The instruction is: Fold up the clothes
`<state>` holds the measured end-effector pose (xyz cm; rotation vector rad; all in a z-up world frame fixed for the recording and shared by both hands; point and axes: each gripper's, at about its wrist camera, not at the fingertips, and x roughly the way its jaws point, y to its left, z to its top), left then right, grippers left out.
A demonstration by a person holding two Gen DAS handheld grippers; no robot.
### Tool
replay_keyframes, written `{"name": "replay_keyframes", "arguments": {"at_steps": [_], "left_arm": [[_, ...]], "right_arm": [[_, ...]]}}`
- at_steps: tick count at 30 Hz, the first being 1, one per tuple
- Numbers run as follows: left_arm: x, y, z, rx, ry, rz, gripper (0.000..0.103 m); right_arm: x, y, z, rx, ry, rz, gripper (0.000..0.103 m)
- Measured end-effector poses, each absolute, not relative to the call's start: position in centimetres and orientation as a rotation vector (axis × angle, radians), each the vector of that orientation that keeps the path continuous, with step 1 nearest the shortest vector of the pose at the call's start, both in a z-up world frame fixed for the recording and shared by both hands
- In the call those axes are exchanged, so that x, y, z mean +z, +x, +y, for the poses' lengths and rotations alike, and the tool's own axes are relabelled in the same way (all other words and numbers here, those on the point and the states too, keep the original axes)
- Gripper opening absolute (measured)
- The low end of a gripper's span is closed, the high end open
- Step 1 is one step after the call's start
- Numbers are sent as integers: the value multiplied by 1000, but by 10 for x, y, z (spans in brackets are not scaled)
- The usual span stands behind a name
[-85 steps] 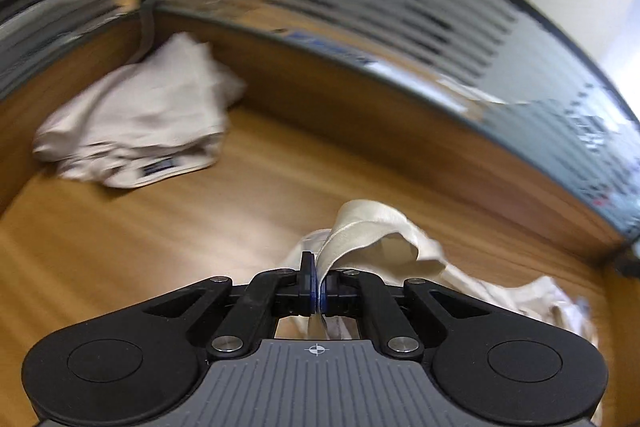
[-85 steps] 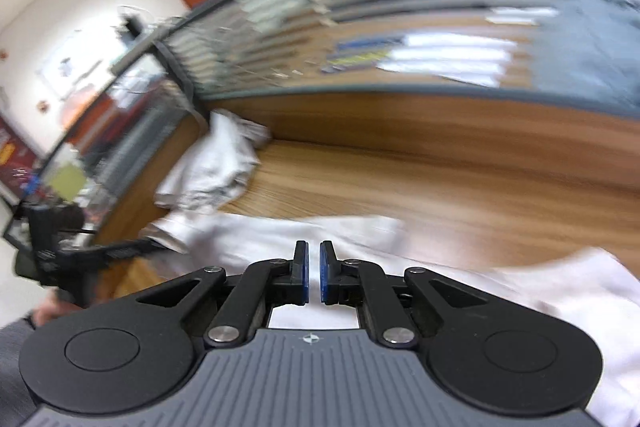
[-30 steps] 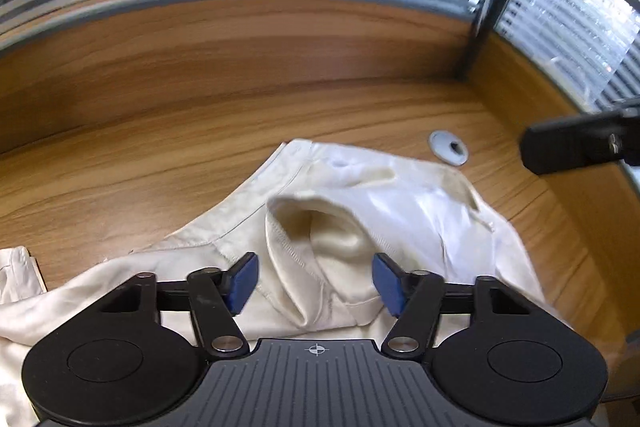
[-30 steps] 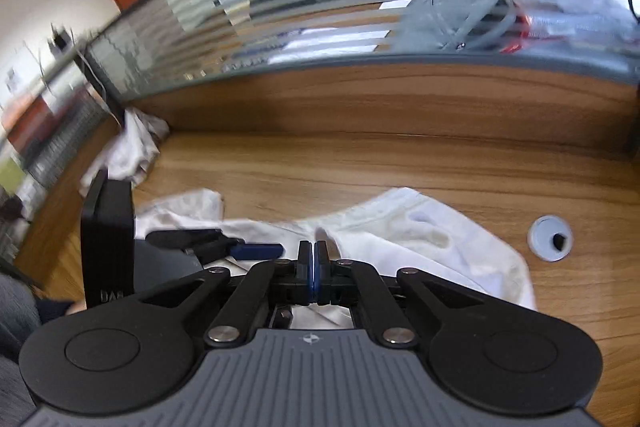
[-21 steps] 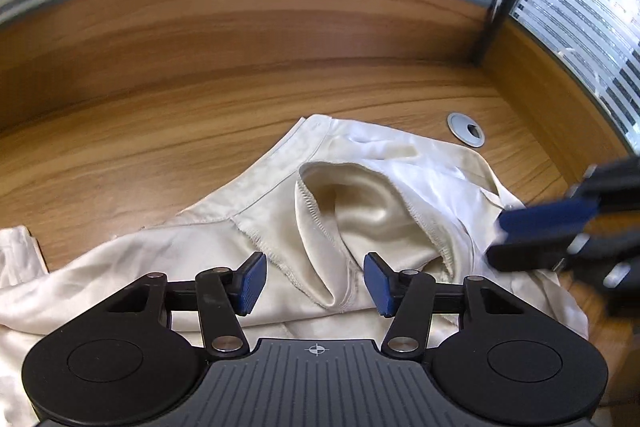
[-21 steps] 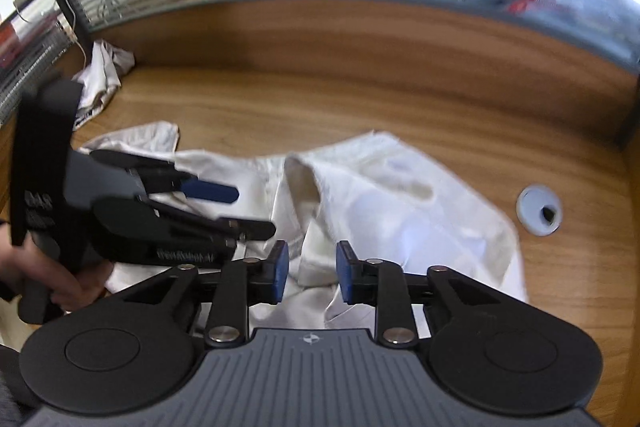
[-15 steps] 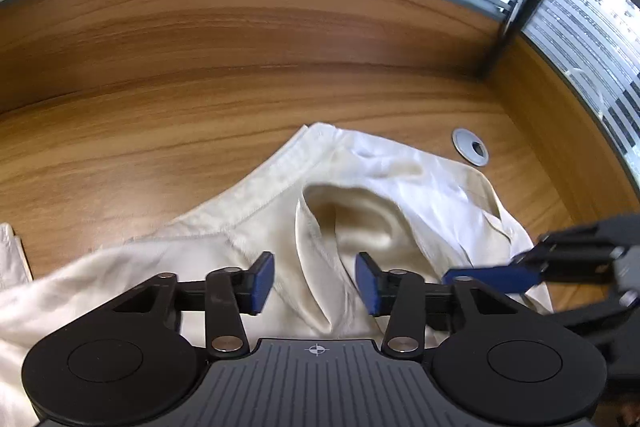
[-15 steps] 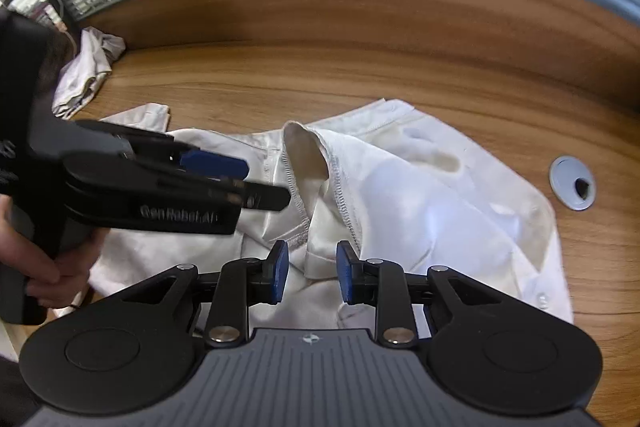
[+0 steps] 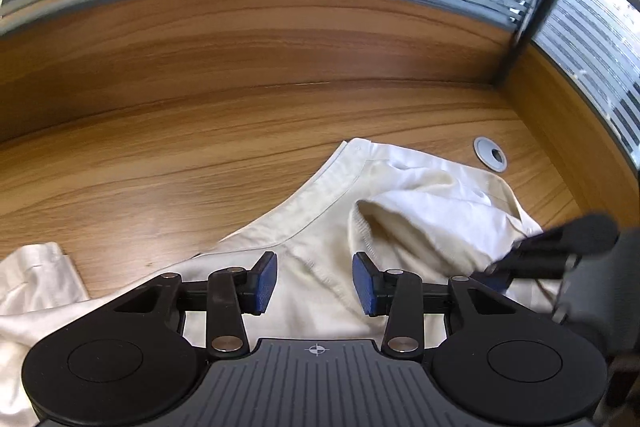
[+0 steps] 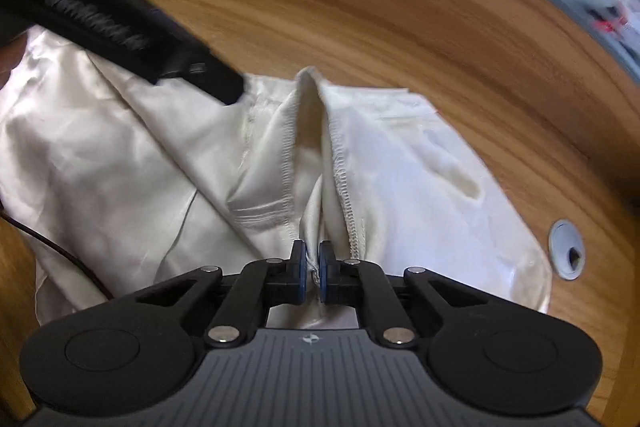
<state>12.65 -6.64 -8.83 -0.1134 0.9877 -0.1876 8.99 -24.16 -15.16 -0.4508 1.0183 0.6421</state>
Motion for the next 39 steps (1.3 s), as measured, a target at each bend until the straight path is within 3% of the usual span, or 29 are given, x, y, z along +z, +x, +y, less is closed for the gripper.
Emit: {"name": "replay_keyframes", "arguments": {"at_steps": [11,18,25,37,39], "left_arm": [[-49,89,-105,-403,12,913,48],[-27,90,-148,-455,-11,805,49],[0,90,-148,-510,-156,725,48],[9,83,-132,-533,-168,708,48],[4,86,-137,-535,-155,718,41]], "right_arm": [[-26,111,-332,686,171,1004,5],[18,113,-361,702,361,971,5],[33,103,-382,689,468,949,5],[15,93,-388,673,544,973,5],[11,92,-387,678,563,980,5]]}}
